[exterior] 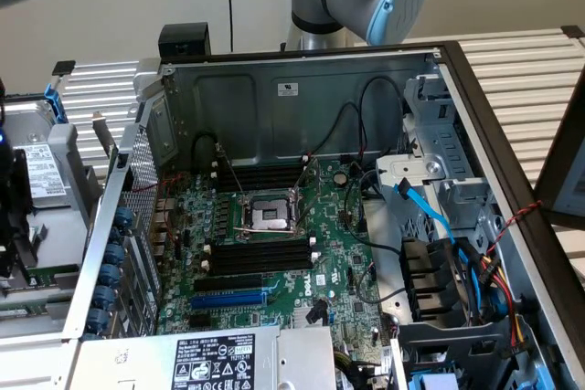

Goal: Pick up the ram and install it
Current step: 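Pick up the ram and move it above insertion slot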

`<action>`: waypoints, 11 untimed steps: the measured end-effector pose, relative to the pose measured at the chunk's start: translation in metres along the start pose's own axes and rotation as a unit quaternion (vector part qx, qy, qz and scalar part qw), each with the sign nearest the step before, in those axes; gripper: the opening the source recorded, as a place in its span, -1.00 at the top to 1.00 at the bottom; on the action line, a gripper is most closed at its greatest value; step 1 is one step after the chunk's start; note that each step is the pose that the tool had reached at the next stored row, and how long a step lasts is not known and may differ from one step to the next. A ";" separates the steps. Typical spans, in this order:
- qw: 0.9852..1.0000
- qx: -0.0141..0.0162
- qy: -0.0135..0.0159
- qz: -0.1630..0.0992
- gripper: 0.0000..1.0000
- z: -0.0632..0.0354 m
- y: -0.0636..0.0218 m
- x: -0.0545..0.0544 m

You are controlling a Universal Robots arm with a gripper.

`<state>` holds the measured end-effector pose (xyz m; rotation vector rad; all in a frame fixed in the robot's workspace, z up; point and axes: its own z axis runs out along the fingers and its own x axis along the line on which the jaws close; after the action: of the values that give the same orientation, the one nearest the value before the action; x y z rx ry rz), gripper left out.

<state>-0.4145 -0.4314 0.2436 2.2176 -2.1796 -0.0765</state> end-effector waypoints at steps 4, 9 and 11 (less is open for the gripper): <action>1.000 0.000 0.000 -0.002 0.36 0.0073 -0.0004 0.000; 1.000 0.000 0.000 -0.003 0.36 0.0164 -0.0009 0.000; 1.000 0.000 0.000 -0.005 0.36 0.0202 -0.0011 0.000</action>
<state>-0.4145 -0.4309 0.2234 2.2281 -2.1688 -0.0763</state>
